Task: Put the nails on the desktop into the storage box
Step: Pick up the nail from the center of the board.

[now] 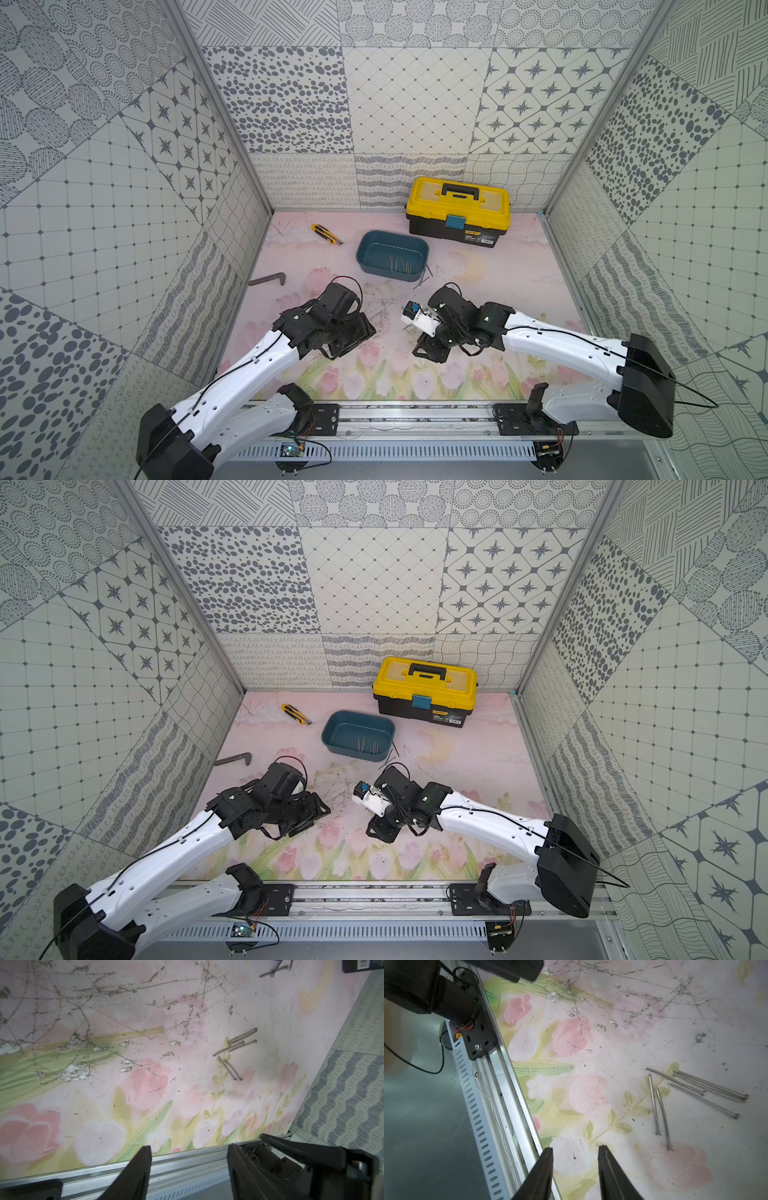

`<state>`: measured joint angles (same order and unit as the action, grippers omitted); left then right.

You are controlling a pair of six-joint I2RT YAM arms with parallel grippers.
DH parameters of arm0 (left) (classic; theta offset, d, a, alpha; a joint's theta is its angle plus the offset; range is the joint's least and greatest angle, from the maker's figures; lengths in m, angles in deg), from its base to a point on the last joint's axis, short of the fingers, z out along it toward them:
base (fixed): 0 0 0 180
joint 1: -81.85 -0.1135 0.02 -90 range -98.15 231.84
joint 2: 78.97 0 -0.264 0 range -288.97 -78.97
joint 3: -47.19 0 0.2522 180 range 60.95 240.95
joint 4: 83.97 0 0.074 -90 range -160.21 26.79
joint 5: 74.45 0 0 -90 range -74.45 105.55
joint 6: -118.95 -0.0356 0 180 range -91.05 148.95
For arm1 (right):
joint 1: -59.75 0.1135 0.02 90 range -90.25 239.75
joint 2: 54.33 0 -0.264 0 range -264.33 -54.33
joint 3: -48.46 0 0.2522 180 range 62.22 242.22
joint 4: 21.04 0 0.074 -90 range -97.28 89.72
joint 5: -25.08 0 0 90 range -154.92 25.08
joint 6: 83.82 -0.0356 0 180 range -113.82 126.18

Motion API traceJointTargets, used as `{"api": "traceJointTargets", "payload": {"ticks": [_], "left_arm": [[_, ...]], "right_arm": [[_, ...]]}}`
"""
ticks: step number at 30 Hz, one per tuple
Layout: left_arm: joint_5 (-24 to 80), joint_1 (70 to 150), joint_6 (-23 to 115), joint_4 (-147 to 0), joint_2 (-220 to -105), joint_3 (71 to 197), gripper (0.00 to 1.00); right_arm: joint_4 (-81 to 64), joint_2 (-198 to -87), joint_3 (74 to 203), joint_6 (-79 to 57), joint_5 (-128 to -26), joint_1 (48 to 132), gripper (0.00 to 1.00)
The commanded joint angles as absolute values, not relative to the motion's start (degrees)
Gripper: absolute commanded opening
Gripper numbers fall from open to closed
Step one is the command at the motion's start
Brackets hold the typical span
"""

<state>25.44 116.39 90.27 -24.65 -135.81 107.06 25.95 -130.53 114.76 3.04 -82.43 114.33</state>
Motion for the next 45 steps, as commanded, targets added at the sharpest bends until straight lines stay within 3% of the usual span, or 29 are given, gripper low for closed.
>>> {"api": "traceJointTargets", "payload": {"ticks": [1, 8, 16, 28, 41, 45], "left_arm": [[21.8, 122.0, 88.0, -19.5, -140.5, 109.2, 0.60], [17.3, 132.4, 84.1, -16.5, -152.0, 115.7, 0.59], [17.8, 133.3, 84.5, -19.7, -154.2, 116.1, 0.59], [19.2, 131.6, 85.4, -20.0, -151.4, 113.7, 0.60], [22.0, 128.0, 85.5, -21.5, -148.0, 110.8, 0.60], [22.6, 127.6, 84.9, -21.8, -148.6, 111.2, 0.60]], "right_arm": [[22.8, -131.1, 114.9, -3.5, -86.1, 110.6, 0.41], [20.9, -128.9, 112.5, -10.5, -87.3, 101.7, 0.41], [25.2, -134.9, 114.8, -2.3, -77.1, 100.1, 0.42], [29.7, -151.2, 122.7, 10.1, -65.1, 105.9, 0.42], [30.6, -156.6, 123.2, 13.9, -62.6, 111.5, 0.40], [31.5, -158.7, 124.6, 14.2, -63.0, 112.3, 0.28]]}}
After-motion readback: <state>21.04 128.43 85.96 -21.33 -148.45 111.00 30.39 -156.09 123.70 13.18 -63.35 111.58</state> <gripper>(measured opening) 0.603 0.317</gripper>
